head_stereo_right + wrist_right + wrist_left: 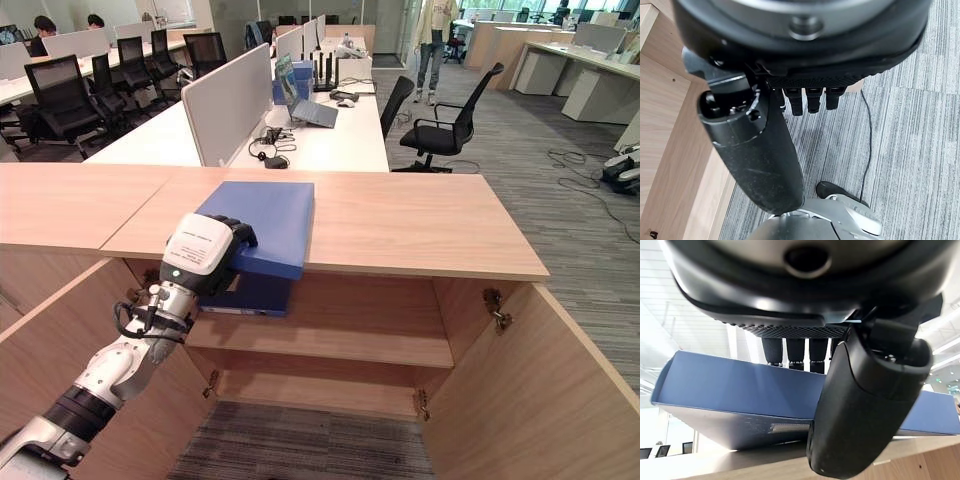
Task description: Put the empty folder in the office cabinet
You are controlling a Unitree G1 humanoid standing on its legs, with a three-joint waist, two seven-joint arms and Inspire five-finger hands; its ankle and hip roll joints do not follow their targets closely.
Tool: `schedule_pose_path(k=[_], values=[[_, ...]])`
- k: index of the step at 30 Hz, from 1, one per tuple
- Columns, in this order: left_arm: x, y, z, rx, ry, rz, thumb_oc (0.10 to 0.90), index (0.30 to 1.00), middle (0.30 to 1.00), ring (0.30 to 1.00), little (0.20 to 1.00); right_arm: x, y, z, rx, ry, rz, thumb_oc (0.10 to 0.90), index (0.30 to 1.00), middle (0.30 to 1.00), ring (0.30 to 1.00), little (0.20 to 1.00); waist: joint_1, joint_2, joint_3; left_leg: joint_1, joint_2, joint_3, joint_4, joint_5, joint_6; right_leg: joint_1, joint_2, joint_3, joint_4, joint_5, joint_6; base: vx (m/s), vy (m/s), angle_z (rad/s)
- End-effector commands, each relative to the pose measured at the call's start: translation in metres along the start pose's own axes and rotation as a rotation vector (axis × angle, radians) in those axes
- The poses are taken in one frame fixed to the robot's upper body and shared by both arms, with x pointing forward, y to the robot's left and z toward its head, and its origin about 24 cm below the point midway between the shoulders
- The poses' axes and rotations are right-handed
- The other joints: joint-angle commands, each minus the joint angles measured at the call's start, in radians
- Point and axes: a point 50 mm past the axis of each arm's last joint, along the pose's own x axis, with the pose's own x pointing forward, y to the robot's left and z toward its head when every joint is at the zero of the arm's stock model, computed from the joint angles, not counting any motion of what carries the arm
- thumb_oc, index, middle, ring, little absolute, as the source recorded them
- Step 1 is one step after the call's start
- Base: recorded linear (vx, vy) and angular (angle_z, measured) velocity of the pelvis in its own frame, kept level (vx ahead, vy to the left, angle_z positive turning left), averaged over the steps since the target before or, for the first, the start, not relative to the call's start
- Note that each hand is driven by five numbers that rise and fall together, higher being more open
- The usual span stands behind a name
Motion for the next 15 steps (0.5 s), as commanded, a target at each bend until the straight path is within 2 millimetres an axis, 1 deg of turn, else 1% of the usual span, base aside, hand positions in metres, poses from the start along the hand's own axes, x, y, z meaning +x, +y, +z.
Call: schedule_pose_path(k=[1,4,5,6,8,9,10,11,13,14,15], values=[[0.001,0.014,-0.022,-0.017,0.107,0.061,0.400,0.300,0.300,0.300,0.300,0.001,-0.012,0.010,-0.044,-0.040,-0.048,0.800,0.900,0.900,0.900,0.900,-0.008,-0.048,-0.010,-0.140,-0.018,-0.028,0.053,0.000,-0.021,0.111,0.016,0.059,-0.223,0.088,0.045,0.00,0.000,0.00],[0.001,0.020,-0.014,-0.102,0.088,0.097,0.400,0.300,0.300,0.300,0.300,0.001,-0.013,0.009,-0.032,-0.038,-0.054,0.800,0.900,0.900,0.900,0.900,-0.006,-0.050,-0.008,-0.141,-0.019,-0.031,0.053,0.001,-0.021,0.110,0.016,0.055,-0.221,0.089,0.045,0.00,0.000,0.00],[0.004,0.027,-0.003,-0.191,0.049,0.108,0.400,0.300,0.300,0.300,0.300,0.001,-0.013,0.008,-0.024,-0.037,-0.056,0.800,0.900,0.900,0.900,0.900,-0.007,-0.051,-0.006,-0.142,-0.020,-0.034,0.054,0.002,-0.021,0.109,0.015,0.054,-0.220,0.089,0.045,0.00,0.000,0.00],[0.003,0.039,0.012,-0.358,-0.019,0.120,0.400,0.300,0.300,0.300,0.300,0.001,-0.015,0.007,-0.013,-0.035,-0.061,0.800,0.900,0.900,0.900,0.900,-0.004,-0.051,-0.001,-0.143,-0.022,-0.037,0.053,0.003,-0.020,0.108,0.015,0.051,-0.220,0.089,0.045,0.00,0.000,0.00],[0.001,0.041,0.011,-0.363,-0.016,0.115,0.400,0.300,0.300,0.300,0.300,0.001,-0.015,0.007,-0.016,-0.034,-0.060,0.800,0.900,0.900,0.900,0.900,-0.007,-0.051,-0.002,-0.142,-0.022,-0.037,0.052,0.003,-0.020,0.108,0.015,0.051,-0.220,0.089,0.045,0.00,0.000,0.02],[-0.007,0.060,0.031,-0.669,-0.118,0.083,0.400,0.300,0.300,0.300,0.300,0.000,-0.018,0.002,-0.006,-0.024,-0.058,0.800,0.900,0.900,0.900,0.900,-0.006,-0.048,0.004,-0.141,-0.023,-0.036,0.051,0.005,-0.018,0.107,0.015,0.050,-0.217,0.090,0.045,0.01,-0.004,0.07],[-0.012,0.070,0.038,-0.810,-0.179,0.057,0.400,0.300,0.300,0.300,0.300,0.000,-0.019,-0.001,-0.008,-0.017,-0.049,0.800,0.900,0.900,0.900,0.900,-0.005,-0.045,0.007,-0.137,-0.023,-0.034,0.052,-0.001,-0.017,0.109,0.014,0.051,-0.217,0.088,0.046,0.00,0.004,0.07],[-0.019,0.079,0.039,-0.942,-0.209,0.046,0.400,0.300,0.300,0.300,0.300,0.000,-0.019,-0.004,-0.011,-0.008,-0.037,0.800,0.900,0.900,0.900,0.900,-0.009,-0.040,0.006,-0.140,-0.021,-0.034,0.049,0.007,-0.016,0.104,0.015,0.049,-0.216,0.092,0.046,0.00,0.006,0.04],[-0.027,0.098,0.037,-1.077,-0.282,0.042,0.400,0.300,0.300,0.300,0.300,0.000,-0.018,-0.005,-0.006,-0.006,-0.015,0.800,0.900,0.900,0.900,0.900,-0.004,-0.033,0.009,-0.142,-0.023,-0.036,0.051,0.007,-0.015,0.103,0.015,0.045,-0.217,0.093,0.046,-0.01,0.008,0.06],[-0.037,0.113,0.037,-1.245,-0.342,0.004,0.400,0.300,0.300,0.300,0.300,0.000,-0.012,-0.003,-0.020,-0.004,0.021,0.800,0.900,0.900,0.900,0.900,0.000,-0.029,0.013,-0.144,-0.023,-0.037,0.055,0.006,-0.015,0.103,0.015,0.043,-0.216,0.092,0.046,0.00,-0.002,0.10],[-0.040,0.116,0.037,-1.324,-0.358,-0.018,0.400,0.300,0.300,0.300,0.300,0.000,-0.008,-0.003,-0.032,0.004,0.040,0.800,0.900,0.900,0.900,0.900,0.004,-0.027,0.014,-0.144,-0.022,-0.037,0.057,0.007,-0.016,0.104,0.016,0.042,-0.216,0.091,0.045,0.00,-0.016,0.04]])
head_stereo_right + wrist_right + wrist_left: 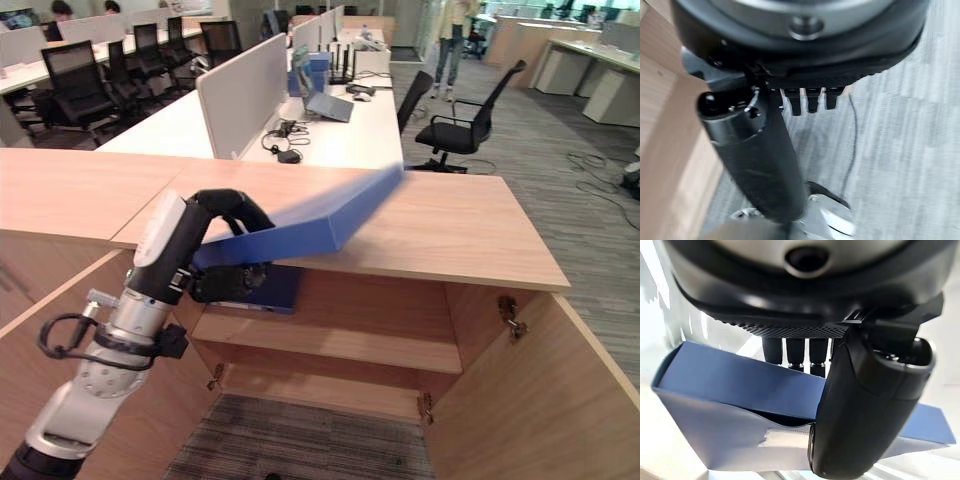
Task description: Put the empty folder in the office cabinet
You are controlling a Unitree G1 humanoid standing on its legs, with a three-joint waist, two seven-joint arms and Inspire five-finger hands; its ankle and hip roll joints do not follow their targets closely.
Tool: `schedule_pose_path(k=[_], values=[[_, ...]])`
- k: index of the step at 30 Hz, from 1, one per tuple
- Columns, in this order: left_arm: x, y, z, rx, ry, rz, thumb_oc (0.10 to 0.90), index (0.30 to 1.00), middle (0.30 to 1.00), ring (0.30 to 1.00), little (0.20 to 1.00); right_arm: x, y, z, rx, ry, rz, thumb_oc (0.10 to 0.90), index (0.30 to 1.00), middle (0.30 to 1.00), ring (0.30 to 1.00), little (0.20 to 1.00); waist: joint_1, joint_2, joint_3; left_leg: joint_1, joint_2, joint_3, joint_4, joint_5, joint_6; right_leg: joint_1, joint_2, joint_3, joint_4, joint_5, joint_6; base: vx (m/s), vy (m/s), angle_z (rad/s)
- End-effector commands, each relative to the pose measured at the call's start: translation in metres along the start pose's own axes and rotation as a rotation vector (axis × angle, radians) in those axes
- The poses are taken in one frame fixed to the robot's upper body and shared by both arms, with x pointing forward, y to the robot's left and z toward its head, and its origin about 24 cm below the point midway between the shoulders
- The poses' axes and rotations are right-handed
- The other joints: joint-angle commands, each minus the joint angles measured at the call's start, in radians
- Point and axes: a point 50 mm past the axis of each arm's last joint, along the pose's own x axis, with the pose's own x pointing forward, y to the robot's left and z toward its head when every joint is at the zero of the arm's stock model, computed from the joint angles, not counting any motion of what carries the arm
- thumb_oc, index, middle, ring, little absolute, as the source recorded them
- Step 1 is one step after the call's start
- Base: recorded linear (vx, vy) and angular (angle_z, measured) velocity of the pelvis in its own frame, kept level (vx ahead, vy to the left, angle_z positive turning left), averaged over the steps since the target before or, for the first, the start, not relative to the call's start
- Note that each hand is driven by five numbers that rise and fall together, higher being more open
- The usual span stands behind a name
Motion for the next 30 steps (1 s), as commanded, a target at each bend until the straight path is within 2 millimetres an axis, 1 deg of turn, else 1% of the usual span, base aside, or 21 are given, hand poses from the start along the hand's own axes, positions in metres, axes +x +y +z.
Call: schedule_pose_path(k=[1,2,5,7,8,9,12,13,15,16,17,20,22,23,24,25,26,27,28,29,30], values=[[-0.002,0.009,0.011,-0.420,-0.049,-0.040,0.400,0.300,0.300,0.300,0.300,0.002,-0.003,0.027,-0.052,-0.066,0.035,0.800,0.900,0.900,0.900,0.900,-0.023,-0.012,0.000,-0.132,-0.016,-0.024,0.063,0.009,-0.016,0.107,0.021,0.057,-0.203,0.087,0.044,0.00,0.000,0.00],[-0.002,0.009,0.011,-0.420,-0.049,-0.040,0.400,0.300,0.300,0.300,0.300,0.002,-0.003,0.027,-0.052,-0.066,0.036,0.800,0.900,0.900,0.900,0.900,-0.023,-0.013,0.001,-0.131,-0.016,-0.024,0.064,0.008,-0.016,0.108,0.021,0.057,-0.203,0.087,0.044,0.00,-0.018,-0.04],[0.000,0.009,0.012,-0.531,-0.064,-0.060,0.400,0.300,0.300,0.300,0.300,0.002,0.002,0.027,-0.082,-0.064,0.066,0.800,0.900,0.900,0.900,0.900,-0.022,-0.013,0.004,-0.132,-0.015,-0.026,0.068,0.008,-0.019,0.113,0.024,0.058,-0.205,0.085,0.041,0.00,-0.006,0.01],[-0.002,0.006,0.011,-0.641,-0.052,-0.081,0.400,0.300,0.300,0.300,0.300,0.002,0.002,0.031,-0.093,-0.073,0.073,0.800,0.900,0.900,0.900,0.900,-0.020,-0.013,0.004,-0.128,-0.013,-0.025,0.065,0.009,-0.019,0.115,0.025,0.060,-0.208,0.084,0.039,0.00,0.000,0.00],[-0.006,0.003,0.006,-0.671,-0.013,-0.091,0.400,0.300,0.300,0.300,0.300,0.002,0.002,0.033,-0.093,-0.080,0.074,0.800,0.900,0.900,0.900,0.900,-0.016,-0.011,0.005,-0.126,-0.013,-0.025,0.063,0.010,-0.019,0.116,0.026,0.063,-0.210,0.084,0.038,0.00,0.000,0.00],[-0.006,0.003,0.006,-0.671,-0.013,-0.091,0.400,0.300,0.300,0.300,0.300,0.002,0.002,0.033,-0.093,-0.079,0.074,0.800,0.900,0.900,0.900,0.900,-0.016,-0.012,0.005,-0.126,-0.012,-0.025,0.062,0.010,-0.019,0.116,0.026,0.063,-0.210,0.084,0.037,0.00,0.000,0.00],[-0.023,-0.003,-0.011,-0.623,0.129,-0.098,0.400,0.300,0.300,0.300,0.300,0.002,0.003,0.035,-0.089,-0.086,0.079,0.800,0.900,0.900,0.900,0.900,-0.009,-0.011,0.007,-0.123,-0.011,-0.026,0.064,0.009,-0.018,0.116,0.026,0.066,-0.210,0.085,0.037,0.00,0.000,0.00],[-0.026,-0.003,-0.012,-0.599,0.153,-0.113,0.400,0.300,0.300,0.300,0.300,0.002,0.003,0.035,-0.088,-0.088,0.080,0.800,0.900,0.900,0.900,0.900,-0.008,-0.011,0.007,-0.123,-0.011,-0.026,0.064,0.008,-0.018,0.117,0.026,0.066,-0.210,0.084,0.037,0.00,0.000,0.00],[-0.038,-0.002,-0.022,-0.477,0.253,-0.149,0.400,0.300,0.300,0.300,0.300,0.002,0.001,0.039,-0.083,-0.100,0.077,0.800,0.900,0.900,0.900,0.900,-0.002,-0.010,0.008,-0.124,-0.011,-0.025,0.065,0.008,-0.017,0.116,0.025,0.064,-0.209,0.085,0.037,0.00,0.000,0.00],[-0.052,-0.002,-0.032,-0.348,0.349,-0.188,0.400,0.300,0.300,0.300,0.300,0.001,0.000,0.046,-0.072,-0.132,0.078,0.800,0.900,0.900,0.900,0.900,0.004,-0.011,0.010,-0.124,-0.010,-0.026,0.063,0.009,-0.016,0.115,0.026,0.064,-0.210,0.083,0.038,0.00,0.000,0.00],[-0.052,-0.002,-0.032,-0.347,0.350,-0.187,0.400,0.300,0.300,0.300,0.300,0.001,0.000,0.046,-0.074,-0.132,0.079,0.800,0.900,0.900,0.900,0.900,0.003,-0.012,0.010,-0.123,-0.010,-0.026,0.063,0.009,-0.016,0.115,0.026,0.065,-0.210,0.083,0.038,0.00,0.000,0.00],[-0.073,-0.005,-0.050,-0.233,0.482,-0.220,0.400,0.300,0.300,0.300,0.300,-0.001,-0.001,0.070,-0.069,-0.217,0.085,0.800,0.900,0.900,0.900,0.900,0.013,-0.015,0.012,-0.125,-0.010,-0.028,0.062,0.011,-0.015,0.111,0.026,0.063,-0.209,0.083,0.039,0.00,0.000,0.04],[-0.084,-0.007,-0.060,-0.151,0.550,-0.253,0.400,0.300,0.300,0.300,0.300,-0.006,-0.002,0.098,-0.101,-0.319,0.085,0.800,0.900,0.900,0.900,0.900,0.021,-0.018,0.013,-0.125,-0.010,-0.030,0.057,0.013,-0.013,0.108,0.025,0.060,-0.209,0.084,0.040,0.00,0.000,0.03],[-0.089,-0.009,-0.064,-0.122,0.582,-0.268,0.400,0.300,0.300,0.300,0.300,-0.008,0.004,0.110,-0.139,-0.347,0.080,0.800,0.900,0.900,0.900,0.900,0.025,-0.018,0.013,-0.125,-0.010,-0.030,0.054,0.013,-0.012,0.108,0.024,0.059,-0.210,0.084,0.041,0.02,0.001,0.05],[-0.094,-0.011,-0.069,-0.085,0.611,-0.271,0.400,0.300,0.300,0.300,0.300,-0.014,0.010,0.132,-0.190,-0.414,0.089,0.800,0.900,0.900,0.900,0.900,0.033,-0.020,0.015,-0.121,-0.011,-0.030,0.054,0.006,-0.010,0.111,0.023,0.060,-0.210,0.081,0.041,0.00,0.012,0.06],[-0.098,-0.020,-0.077,-0.107,0.639,-0.284,0.400,0.300,0.300,0.300,0.300,-0.019,0.019,0.145,-0.186,-0.470,0.097,0.800,0.900,0.900,0.900,0.900,0.033,-0.019,0.014,-0.125,-0.012,-0.032,0.051,0.013,-0.009,0.107,0.023,0.057,-0.209,0.085,0.042,-0.01,0.026,0.04],[-0.101,-0.019,-0.079,-0.066,0.649,-0.272,0.400,0.300,0.300,0.300,0.300,-0.030,0.014,0.165,-0.202,-0.581,0.100,0.800,0.900,0.900,0.900,0.900,0.039,-0.016,0.020,-0.127,-0.012,-0.033,0.051,0.015,-0.009,0.103,0.021,0.053,-0.206,0.084,0.043,0.00,0.000,0.00],[-0.102,-0.019,-0.079,-0.067,0.650,-0.271,0.400,0.300,0.300,0.300,0.300,-0.030,0.013,0.165,-0.204,-0.579,0.100,0.800,0.900,0.900,0.900,0.900,0.037,-0.015,0.019,-0.127,-0.012,-0.032,0.051,0.015,-0.009,0.103,0.021,0.054,-0.206,0.084,0.043,0.00,0.000,0.00],[-0.114,-0.012,-0.075,-0.029,0.681,-0.254,0.400,0.300,0.300,0.300,0.300,-0.052,0.001,0.185,-0.232,-0.747,0.078,0.800,0.900,0.900,0.900,0.900,0.034,-0.017,0.028,-0.124,-0.008,-0.028,0.048,0.014,-0.008,0.101,0.021,0.054,-0.205,0.083,0.043,-0.01,0.008,-0.05],[-0.115,-0.012,-0.074,-0.031,0.683,-0.254,0.400,0.300,0.300,0.300,0.300,-0.052,0.001,0.183,-0.235,-0.744,0.079,0.800,0.900,0.900,0.900,0.900,0.033,-0.016,0.026,-0.123,-0.008,-0.028,0.047,0.014,-0.008,0.101,0.021,0.054,-0.205,0.083,0.043,0.00,0.009,-0.10],[-0.119,-0.010,-0.074,-0.016,0.698,-0.252,0.400,0.300,0.300,0.300,0.300,-0.063,-0.007,0.190,-0.255,-0.820,0.063,0.800,0.900,0.900,0.900,0.900,0.028,-0.021,0.029,-0.123,-0.007,-0.028,0.045,0.014,-0.008,0.098,0.021,0.054,-0.204,0.083,0.044,0.00,0.005,-0.15]])
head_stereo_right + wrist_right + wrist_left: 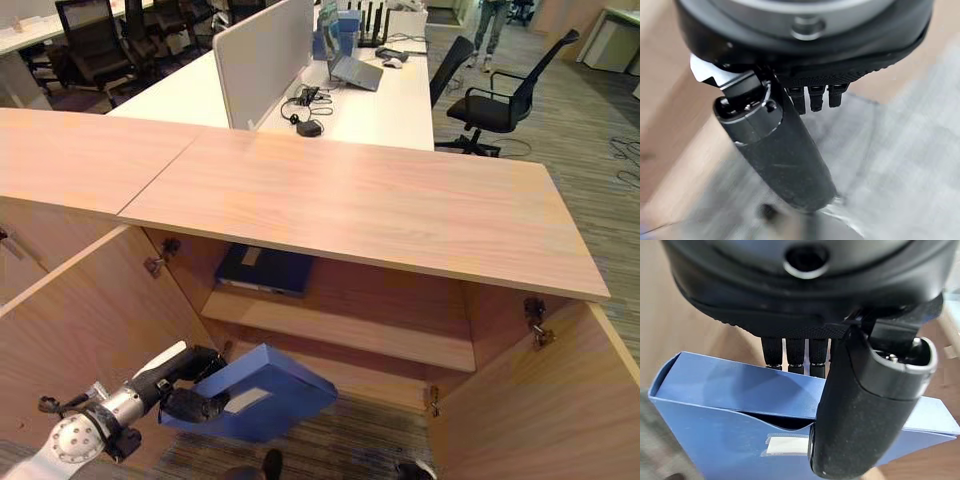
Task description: Put the empty folder in the office cabinet
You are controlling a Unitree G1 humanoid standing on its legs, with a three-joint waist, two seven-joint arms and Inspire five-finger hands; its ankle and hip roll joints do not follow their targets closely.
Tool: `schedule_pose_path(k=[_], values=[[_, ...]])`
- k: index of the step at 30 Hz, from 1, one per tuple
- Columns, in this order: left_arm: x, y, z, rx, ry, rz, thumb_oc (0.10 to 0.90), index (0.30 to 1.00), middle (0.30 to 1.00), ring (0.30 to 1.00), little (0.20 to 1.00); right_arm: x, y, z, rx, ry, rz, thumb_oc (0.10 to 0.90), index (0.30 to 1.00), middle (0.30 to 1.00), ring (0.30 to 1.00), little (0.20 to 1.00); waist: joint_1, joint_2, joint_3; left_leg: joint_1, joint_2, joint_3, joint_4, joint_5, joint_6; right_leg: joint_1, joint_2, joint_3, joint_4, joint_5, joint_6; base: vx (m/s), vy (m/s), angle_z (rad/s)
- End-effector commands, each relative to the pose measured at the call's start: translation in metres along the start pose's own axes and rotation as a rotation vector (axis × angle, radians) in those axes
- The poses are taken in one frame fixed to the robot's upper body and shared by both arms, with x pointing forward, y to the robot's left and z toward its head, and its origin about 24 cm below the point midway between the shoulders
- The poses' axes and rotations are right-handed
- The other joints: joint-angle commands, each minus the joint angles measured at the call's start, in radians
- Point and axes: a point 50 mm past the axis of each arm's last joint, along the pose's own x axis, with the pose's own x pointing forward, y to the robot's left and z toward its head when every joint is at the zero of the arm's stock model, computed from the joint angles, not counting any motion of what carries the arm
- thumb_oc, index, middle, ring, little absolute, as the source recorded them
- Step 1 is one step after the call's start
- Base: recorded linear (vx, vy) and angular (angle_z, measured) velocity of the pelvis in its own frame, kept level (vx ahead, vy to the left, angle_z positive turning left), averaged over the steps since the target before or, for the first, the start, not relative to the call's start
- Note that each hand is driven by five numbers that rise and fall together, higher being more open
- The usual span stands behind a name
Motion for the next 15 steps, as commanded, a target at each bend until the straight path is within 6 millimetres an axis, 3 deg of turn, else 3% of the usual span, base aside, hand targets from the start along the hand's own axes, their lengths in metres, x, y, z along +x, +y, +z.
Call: schedule_pose_path(k=[1,6,10,15], values=[[-0.004,0.028,0.050,0.109,-0.281,0.145,0.400,0.300,0.300,0.300,0.300,-0.007,-0.031,0.084,-0.084,-0.378,-0.073,0.800,0.900,0.900,0.900,0.900,-0.024,-0.022,-0.054,-0.122,-0.013,-0.017,0.058,0.013,-0.003,0.065,-0.003,0.051,-0.113,0.044,0.053,0.01,0.010,-0.09],[-0.006,0.031,0.048,0.147,-0.279,0.183,0.400,0.300,0.300,0.300,0.300,-0.041,-0.057,0.113,-0.256,-0.584,-0.162,0.800,0.900,0.900,0.900,0.900,-0.028,-0.023,-0.051,-0.125,-0.013,-0.019,0.048,0.016,-0.001,0.060,-0.006,0.042,-0.114,0.043,0.057,0.00,0.003,0.01],[-0.007,0.033,0.053,0.170,-0.303,0.199,0.400,0.300,0.300,0.300,0.300,-0.056,-0.053,0.125,-0.374,-0.664,-0.118,0.800,0.900,0.900,0.900,0.900,-0.031,-0.027,-0.054,-0.124,-0.015,-0.023,0.038,0.020,-0.004,0.057,-0.006,0.038,-0.117,0.043,0.060,0.00,0.000,0.00],[-0.004,0.032,0.056,0.174,-0.318,0.210,0.400,0.300,0.300,0.300,0.300,-0.062,-0.044,0.133,-0.407,-0.711,-0.067,0.800,0.900,0.900,0.900,0.900,-0.032,-0.029,-0.057,-0.126,-0.015,-0.025,0.035,0.021,-0.005,0.054,-0.006,0.038,-0.118,0.042,0.060,0.00,0.000,0.00]])
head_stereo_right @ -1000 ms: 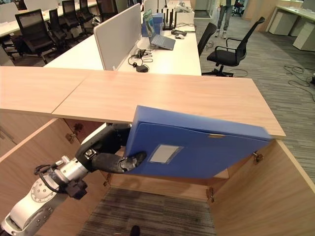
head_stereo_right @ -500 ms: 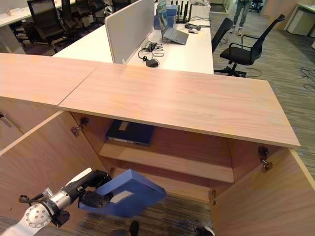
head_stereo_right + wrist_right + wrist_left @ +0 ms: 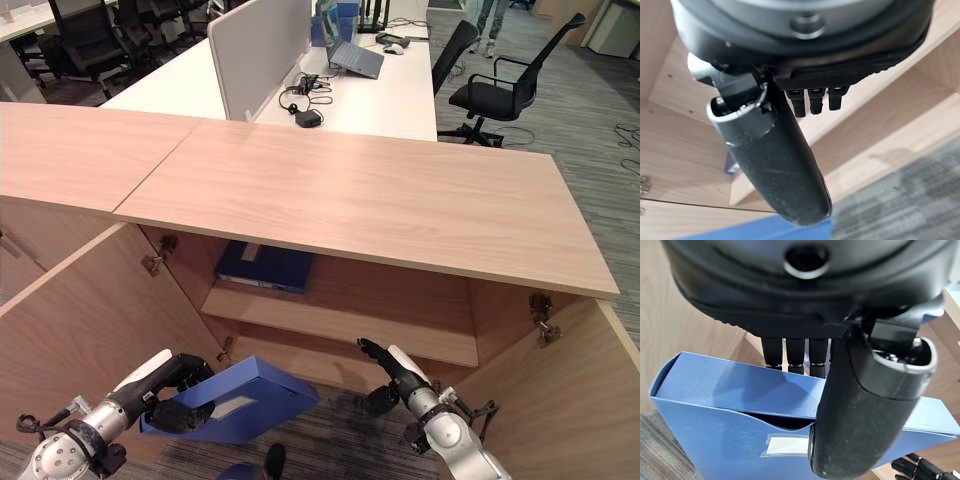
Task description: Put the empty folder in the office cabinet
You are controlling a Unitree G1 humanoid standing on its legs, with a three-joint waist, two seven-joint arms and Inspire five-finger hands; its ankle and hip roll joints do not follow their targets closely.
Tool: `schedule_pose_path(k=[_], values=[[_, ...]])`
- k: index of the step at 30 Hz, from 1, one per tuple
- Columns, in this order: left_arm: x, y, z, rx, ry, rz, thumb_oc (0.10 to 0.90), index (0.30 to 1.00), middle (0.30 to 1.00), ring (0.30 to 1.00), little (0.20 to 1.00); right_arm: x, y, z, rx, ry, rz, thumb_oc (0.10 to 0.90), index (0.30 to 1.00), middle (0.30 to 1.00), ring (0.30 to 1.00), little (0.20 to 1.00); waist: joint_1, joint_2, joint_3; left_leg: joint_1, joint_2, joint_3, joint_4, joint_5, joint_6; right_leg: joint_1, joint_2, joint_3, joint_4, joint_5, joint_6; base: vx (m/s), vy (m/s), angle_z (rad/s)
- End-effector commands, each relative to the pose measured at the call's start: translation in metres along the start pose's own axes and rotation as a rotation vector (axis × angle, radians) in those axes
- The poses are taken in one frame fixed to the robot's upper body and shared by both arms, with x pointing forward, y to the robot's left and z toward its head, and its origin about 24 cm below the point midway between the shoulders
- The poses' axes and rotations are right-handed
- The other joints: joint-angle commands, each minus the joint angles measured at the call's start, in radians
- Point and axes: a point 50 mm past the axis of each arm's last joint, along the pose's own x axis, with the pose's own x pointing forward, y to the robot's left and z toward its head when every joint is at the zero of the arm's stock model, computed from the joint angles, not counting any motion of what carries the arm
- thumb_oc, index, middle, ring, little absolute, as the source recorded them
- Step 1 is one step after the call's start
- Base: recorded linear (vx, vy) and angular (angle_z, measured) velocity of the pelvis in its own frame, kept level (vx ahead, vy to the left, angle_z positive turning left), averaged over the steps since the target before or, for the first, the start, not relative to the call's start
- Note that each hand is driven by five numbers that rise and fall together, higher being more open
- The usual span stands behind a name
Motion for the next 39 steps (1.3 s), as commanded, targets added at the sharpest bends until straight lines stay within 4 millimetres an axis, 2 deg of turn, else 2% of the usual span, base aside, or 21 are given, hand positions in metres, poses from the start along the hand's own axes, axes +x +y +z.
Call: schedule_pose_path(k=[1,9,10,14,15,17,19,27,33,36,37,39], values=[[0.002,0.034,0.050,0.071,-0.284,0.192,0.400,0.300,0.300,0.300,0.300,0.004,-0.013,0.047,-0.100,-0.235,-0.002,0.800,0.900,0.900,0.900,0.900,-0.031,-0.038,-0.060,-0.120,-0.008,-0.020,0.035,0.021,-0.007,0.050,0.000,0.043,-0.113,0.038,0.055,0.00,0.000,0.00],[0.009,0.035,0.061,0.067,-0.341,0.219,0.400,0.300,0.300,0.300,0.300,0.012,-0.002,0.069,-0.092,-0.323,0.058,0.800,0.900,0.900,0.900,0.900,-0.026,-0.037,-0.061,-0.121,-0.010,-0.023,0.031,0.025,-0.011,0.049,0.000,0.043,-0.116,0.037,0.056,0.00,0.000,0.00],[0.010,0.035,0.067,0.062,-0.370,0.226,0.400,0.300,0.300,0.300,0.300,0.013,-0.002,0.078,-0.124,-0.362,0.047,0.800,0.900,0.900,0.900,0.900,-0.025,-0.036,-0.063,-0.121,-0.010,-0.024,0.030,0.025,-0.011,0.050,0.000,0.042,-0.117,0.037,0.056,0.00,0.000,0.00],[0.012,0.035,0.075,0.038,-0.412,0.215,0.400,0.300,0.300,0.300,0.300,0.017,-0.003,0.091,-0.156,-0.405,0.028,0.800,0.900,0.900,0.900,0.900,-0.025,-0.034,-0.063,-0.120,-0.012,-0.024,0.031,0.026,-0.010,0.051,-0.001,0.042,-0.116,0.037,0.056,0.00,0.000,0.00],[0.012,0.034,0.082,0.022,-0.448,0.196,0.400,0.300,0.300,0.300,0.300,0.018,-0.004,0.101,-0.188,-0.444,0.015,0.800,0.900,0.900,0.900,0.900,-0.025,-0.032,-0.064,-0.119,-0.012,-0.024,0.033,0.025,-0.010,0.052,-0.002,0.042,-0.116,0.037,0.056,0.00,0.000,0.00],[0.013,0.034,0.084,0.019,-0.460,0.188,0.400,0.300,0.300,0.300,0.300,0.019,-0.005,0.105,-0.198,-0.458,0.010,0.800,0.900,0.900,0.900,0.900,-0.025,-0.032,-0.064,-0.119,-0.012,-0.024,0.033,0.025,-0.010,0.052,-0.002,0.042,-0.116,0.037,0.056,0.00,0.000,0.00],[0.013,0.034,0.095,0.015,-0.512,0.158,0.400,0.300,0.300,0.300,0.300,0.020,-0.006,0.121,-0.280,-0.520,-0.001,0.800,0.900,0.900,0.900,0.900,-0.023,-0.030,-0.067,-0.119,-0.013,-0.023,0.033,0.025,-0.009,0.055,-0.003,0.042,-0.117,0.037,0.056,0.00,0.000,0.00],[0.013,0.036,0.110,0.001,-0.585,0.104,0.400,0.300,0.300,0.300,0.300,0.022,-0.012,0.150,-0.409,-0.624,-0.036,0.800,0.900,0.900,0.900,0.900,-0.014,-0.028,-0.072,-0.119,-0.016,-0.021,0.035,0.023,-0.008,0.058,-0.006,0.041,-0.116,0.039,0.056,0.00,0.000,0.00],[0.012,0.036,0.119,-0.019,-0.628,0.076,0.400,0.300,0.300,0.300,0.300,0.026,-0.008,0.160,-0.419,-0.656,-0.019,0.800,0.900,0.900,0.900,0.900,-0.008,-0.029,-0.074,-0.120,-0.019,-0.022,0.033,0.023,-0.007,0.061,-0.007,0.041,-0.117,0.039,0.056,0.00,0.000,0.00],[0.013,0.036,0.123,-0.094,-0.661,0.066,0.400,0.300,0.300,0.300,0.300,0.028,-0.004,0.164,-0.432,-0.664,0.002,0.800,0.900,0.900,0.900,0.900,-0.005,-0.029,-0.074,-0.119,-0.021,-0.023,0.034,0.023,-0.006,0.063,-0.008,0.040,-0.118,0.039,0.055,0.00,0.000,0.00],[0.013,0.037,0.124,-0.123,-0.672,0.065,0.400,0.300,0.300,0.300,0.300,0.029,-0.002,0.164,-0.426,-0.664,0.012,0.400,0.300,0.300,0.300,0.300,-0.004,-0.028,-0.074,-0.119,-0.022,-0.024,0.034,0.022,-0.006,0.064,-0.008,0.040,-0.119,0.039,0.055,0.00,0.000,0.00],[0.011,0.040,0.130,-0.241,-0.723,0.071,0.400,0.300,0.300,0.300,0.300,0.034,0.011,0.160,-0.339,-0.645,0.086,0.400,0.300,0.300,0.300,0.300,-0.002,-0.028,-0.073,-0.117,-0.025,-0.025,0.033,0.023,-0.006,0.065,-0.008,0.038,-0.118,0.039,0.055,0.00,0.000,0.00]])
